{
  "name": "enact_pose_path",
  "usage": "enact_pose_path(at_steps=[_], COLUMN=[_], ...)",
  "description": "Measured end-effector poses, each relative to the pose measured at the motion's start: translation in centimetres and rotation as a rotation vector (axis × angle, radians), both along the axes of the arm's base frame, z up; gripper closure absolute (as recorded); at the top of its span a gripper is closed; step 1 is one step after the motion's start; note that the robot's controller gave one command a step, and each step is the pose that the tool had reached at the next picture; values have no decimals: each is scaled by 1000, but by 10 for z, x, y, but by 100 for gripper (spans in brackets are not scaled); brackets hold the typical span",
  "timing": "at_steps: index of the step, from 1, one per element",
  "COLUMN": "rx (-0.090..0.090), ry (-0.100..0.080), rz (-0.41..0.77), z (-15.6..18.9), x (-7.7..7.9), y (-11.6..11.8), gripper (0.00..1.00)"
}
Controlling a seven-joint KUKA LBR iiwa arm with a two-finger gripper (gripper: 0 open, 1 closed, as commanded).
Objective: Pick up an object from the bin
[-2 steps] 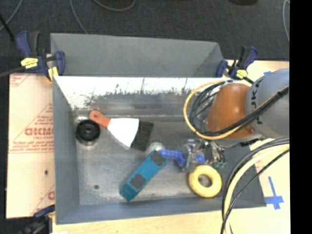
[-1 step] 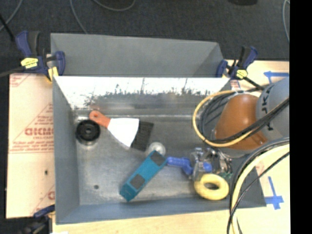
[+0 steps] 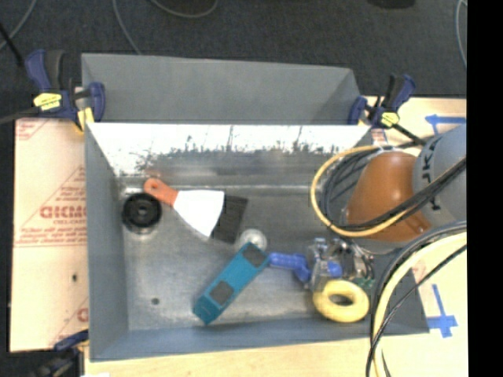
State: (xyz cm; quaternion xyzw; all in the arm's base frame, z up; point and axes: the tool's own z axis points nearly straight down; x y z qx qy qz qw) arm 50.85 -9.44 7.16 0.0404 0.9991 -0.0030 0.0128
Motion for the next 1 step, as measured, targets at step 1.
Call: enact_pose_path(at_steps=[1], rx=[0], ry=[-6], rz=[-6], z=[149], x=[6], y=[9], gripper=[100])
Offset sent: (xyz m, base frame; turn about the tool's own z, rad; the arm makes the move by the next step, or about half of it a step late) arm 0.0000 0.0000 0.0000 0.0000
